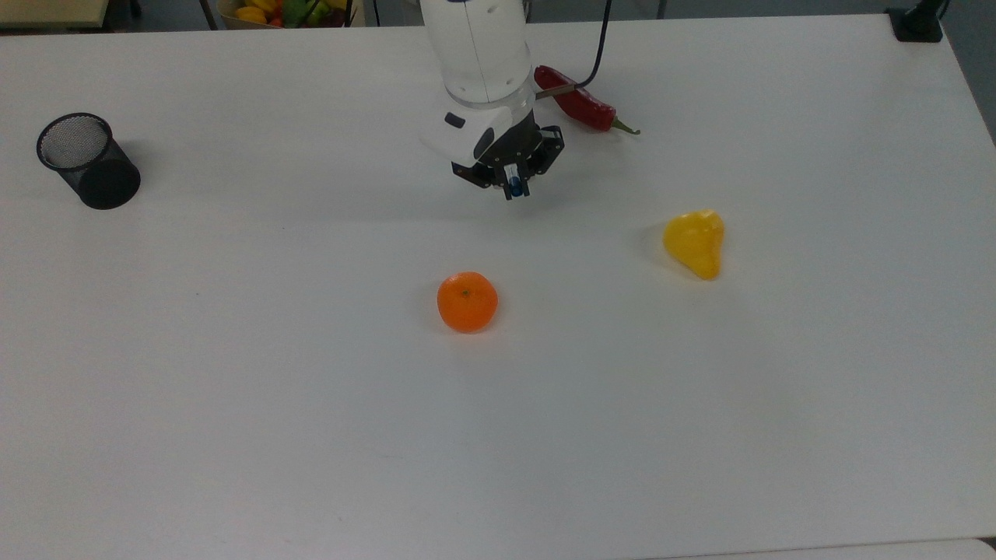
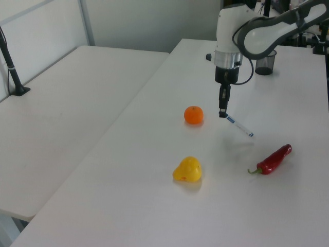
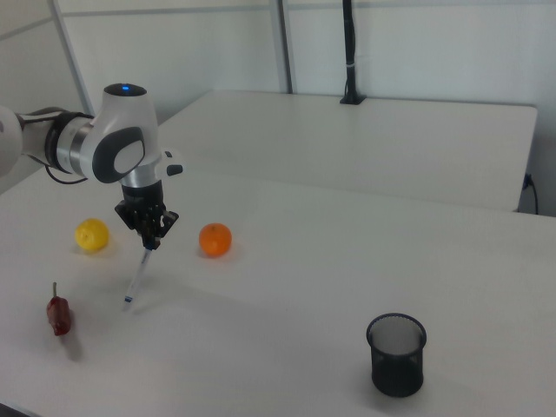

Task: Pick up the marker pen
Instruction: 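Carry the marker toward the orange and lower it onto the table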

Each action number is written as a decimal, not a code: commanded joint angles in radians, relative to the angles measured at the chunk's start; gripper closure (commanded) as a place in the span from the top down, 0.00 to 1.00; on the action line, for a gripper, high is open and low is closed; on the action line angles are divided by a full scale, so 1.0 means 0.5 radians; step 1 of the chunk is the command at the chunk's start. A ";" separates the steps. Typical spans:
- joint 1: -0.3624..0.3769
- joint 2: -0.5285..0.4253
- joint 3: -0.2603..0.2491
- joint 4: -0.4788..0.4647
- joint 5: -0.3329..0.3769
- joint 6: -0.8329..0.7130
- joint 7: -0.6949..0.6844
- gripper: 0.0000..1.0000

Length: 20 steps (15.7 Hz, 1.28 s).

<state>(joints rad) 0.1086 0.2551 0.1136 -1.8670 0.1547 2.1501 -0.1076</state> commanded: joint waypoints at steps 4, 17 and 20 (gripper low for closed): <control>0.050 0.097 -0.009 -0.024 0.010 0.164 0.050 0.18; 0.016 -0.111 -0.016 0.022 0.000 -0.133 0.181 1.00; -0.018 -0.301 -0.037 0.025 -0.003 -0.317 0.203 1.00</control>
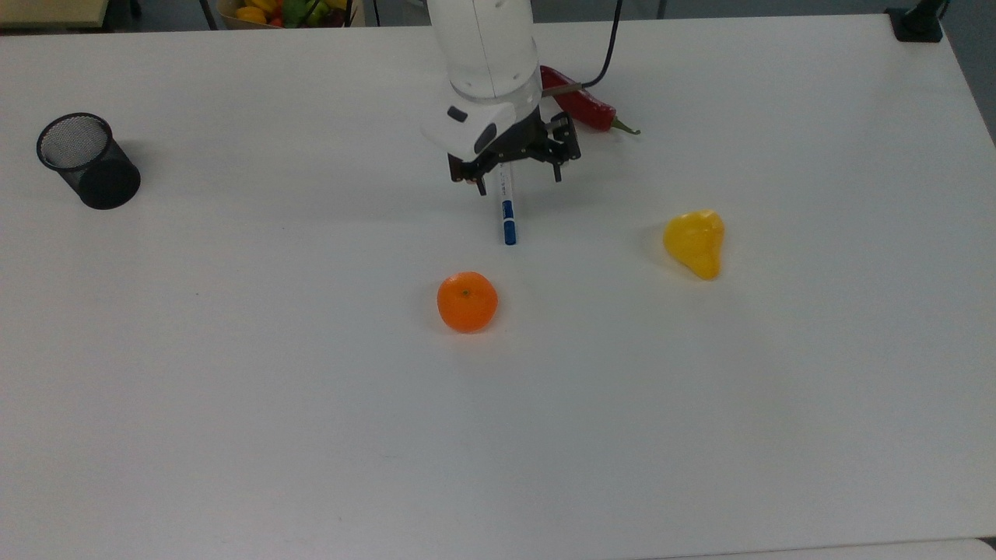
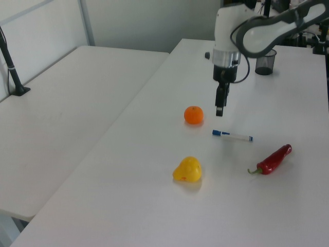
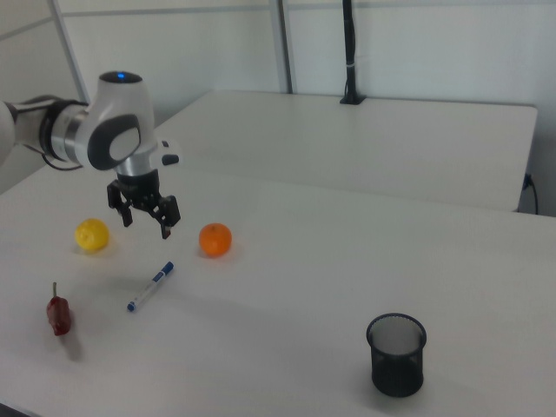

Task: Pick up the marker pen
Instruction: 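Open the gripper, release the marker, and raise the gripper away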

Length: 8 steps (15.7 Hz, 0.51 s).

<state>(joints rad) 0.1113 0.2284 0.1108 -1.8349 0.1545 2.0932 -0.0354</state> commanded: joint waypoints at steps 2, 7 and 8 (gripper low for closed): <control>-0.054 -0.352 -0.047 -0.021 -0.002 -0.332 0.059 1.00; -0.164 -0.466 -0.053 0.175 -0.005 -0.743 0.059 1.00; -0.176 -0.481 -0.059 0.200 -0.008 -0.805 0.062 1.00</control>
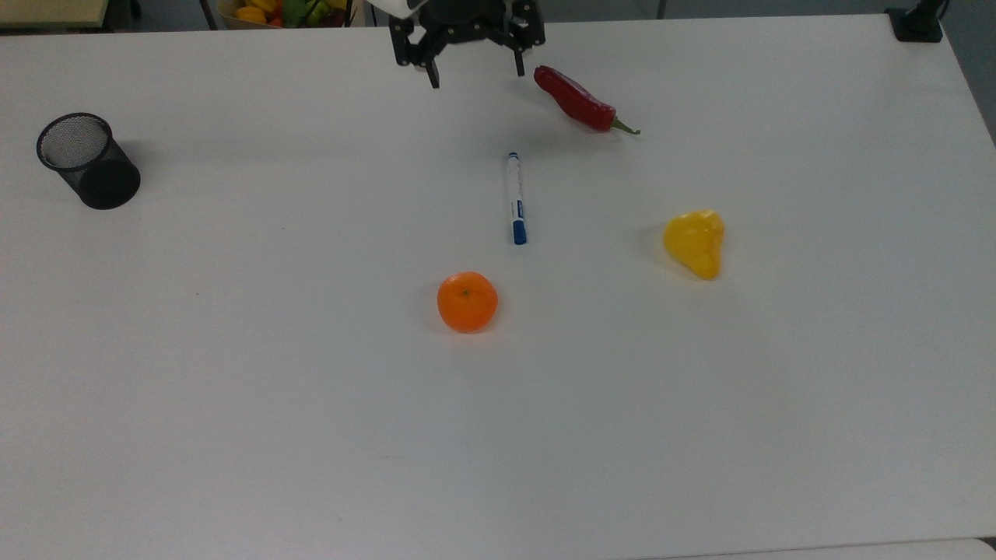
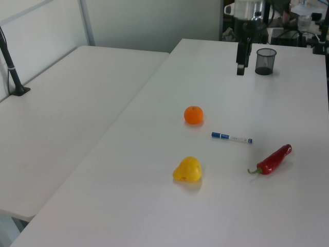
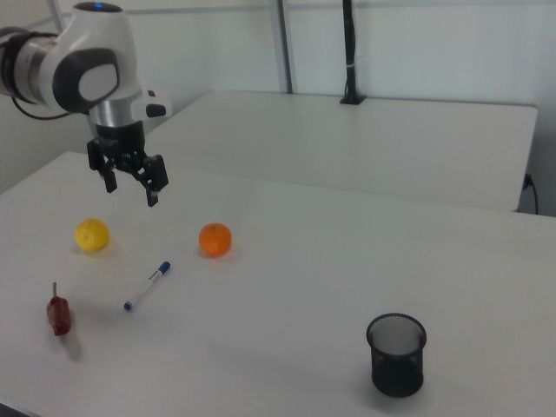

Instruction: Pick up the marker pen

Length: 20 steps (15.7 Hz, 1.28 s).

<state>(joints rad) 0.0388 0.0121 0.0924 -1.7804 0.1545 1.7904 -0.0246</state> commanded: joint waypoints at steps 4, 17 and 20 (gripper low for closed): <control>-0.038 -0.095 -0.129 0.305 -0.063 -0.463 0.040 1.00; 0.070 -0.067 -0.295 0.404 -0.257 -0.255 0.064 1.00; 0.073 -0.064 -0.347 0.410 -0.248 -0.243 0.058 1.00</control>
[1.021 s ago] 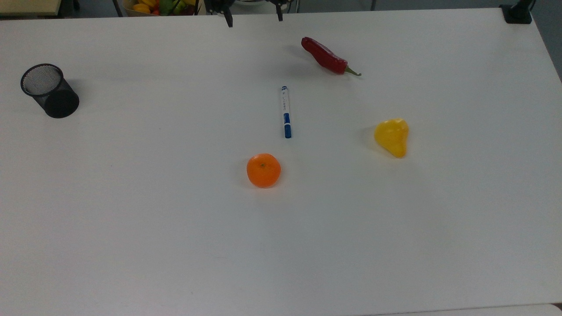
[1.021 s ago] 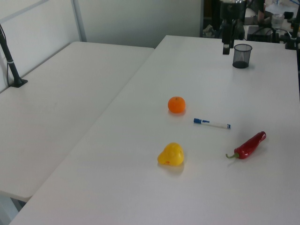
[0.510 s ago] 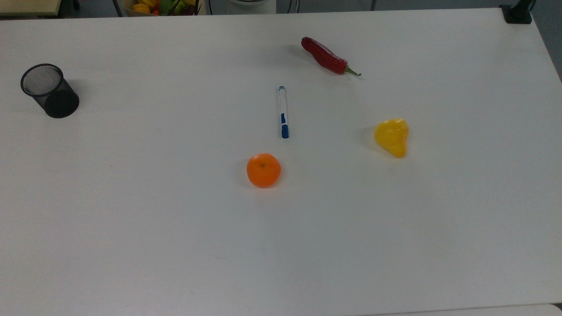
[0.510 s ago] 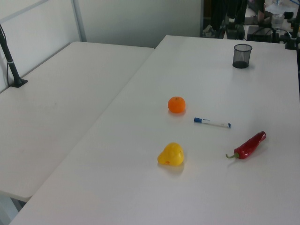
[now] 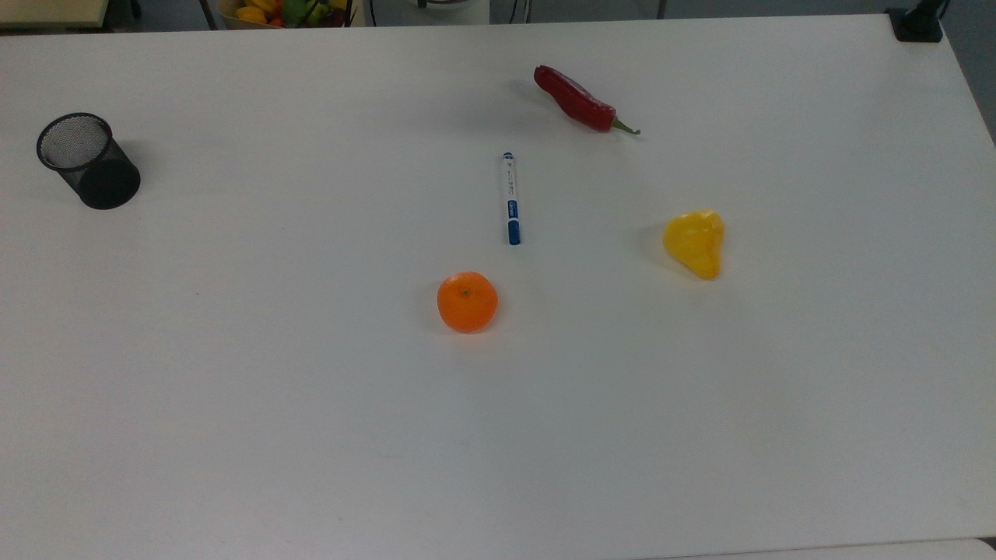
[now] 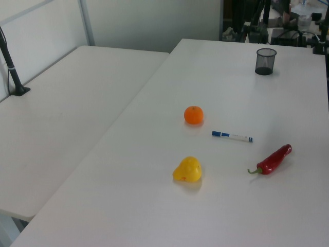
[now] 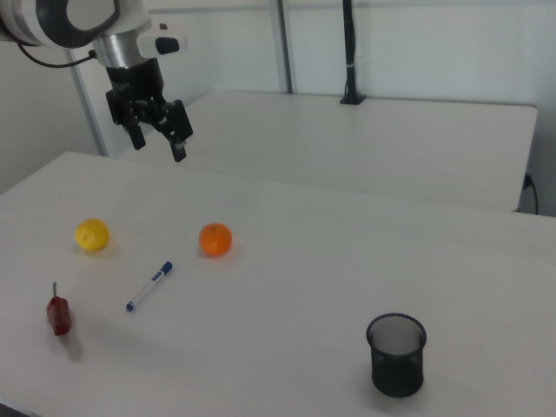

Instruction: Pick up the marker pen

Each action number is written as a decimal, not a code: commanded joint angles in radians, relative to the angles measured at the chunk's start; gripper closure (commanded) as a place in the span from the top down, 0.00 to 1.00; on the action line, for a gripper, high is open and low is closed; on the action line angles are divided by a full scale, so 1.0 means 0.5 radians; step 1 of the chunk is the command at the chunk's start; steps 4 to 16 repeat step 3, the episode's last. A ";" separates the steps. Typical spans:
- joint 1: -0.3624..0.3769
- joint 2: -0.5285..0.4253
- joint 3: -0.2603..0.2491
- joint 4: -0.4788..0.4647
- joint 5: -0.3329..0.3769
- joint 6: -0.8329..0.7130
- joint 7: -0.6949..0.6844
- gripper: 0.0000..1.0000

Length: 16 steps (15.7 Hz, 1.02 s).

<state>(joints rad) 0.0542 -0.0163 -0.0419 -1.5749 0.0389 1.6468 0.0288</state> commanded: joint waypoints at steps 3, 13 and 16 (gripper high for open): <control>0.042 -0.010 -0.079 -0.001 -0.016 0.044 -0.030 1.00; 0.042 -0.010 -0.079 -0.001 -0.016 0.044 -0.030 1.00; 0.042 -0.010 -0.079 -0.001 -0.016 0.044 -0.030 1.00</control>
